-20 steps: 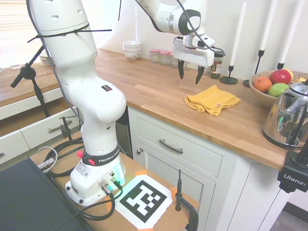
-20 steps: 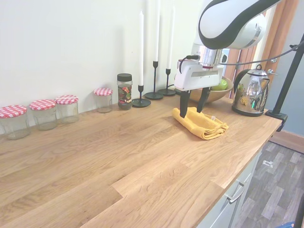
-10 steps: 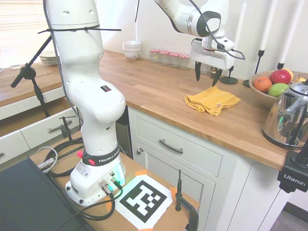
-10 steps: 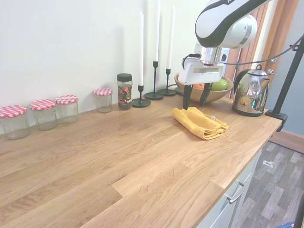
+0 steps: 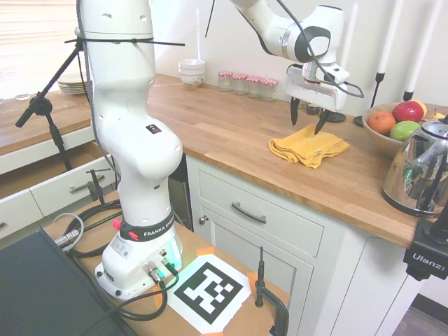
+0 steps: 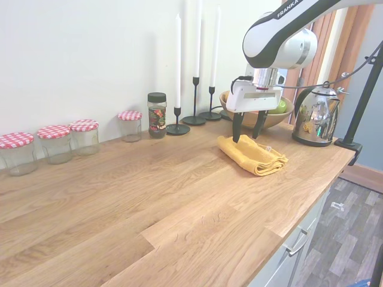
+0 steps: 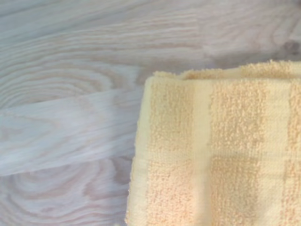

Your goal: Wipe the counter

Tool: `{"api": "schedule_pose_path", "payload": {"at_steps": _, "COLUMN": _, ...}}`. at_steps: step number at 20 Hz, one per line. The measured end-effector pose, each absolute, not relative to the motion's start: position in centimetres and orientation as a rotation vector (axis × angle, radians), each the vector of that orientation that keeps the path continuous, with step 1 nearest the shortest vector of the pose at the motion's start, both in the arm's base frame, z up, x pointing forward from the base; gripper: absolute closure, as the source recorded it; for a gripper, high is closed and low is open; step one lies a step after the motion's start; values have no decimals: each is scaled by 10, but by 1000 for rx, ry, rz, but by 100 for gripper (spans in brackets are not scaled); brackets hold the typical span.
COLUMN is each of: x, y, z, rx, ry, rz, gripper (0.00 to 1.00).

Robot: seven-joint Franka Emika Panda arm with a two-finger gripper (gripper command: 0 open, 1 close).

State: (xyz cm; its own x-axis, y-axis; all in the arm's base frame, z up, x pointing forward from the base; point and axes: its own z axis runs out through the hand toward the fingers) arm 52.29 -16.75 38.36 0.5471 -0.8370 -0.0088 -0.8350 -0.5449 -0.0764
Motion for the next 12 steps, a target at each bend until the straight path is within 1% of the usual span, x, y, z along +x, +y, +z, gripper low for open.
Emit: {"api": "schedule_pose_path", "payload": {"at_steps": 12, "x": 526, "y": -181, "z": 371, "rx": -2683, "ry": 1497, "rz": -17, "gripper": 0}}
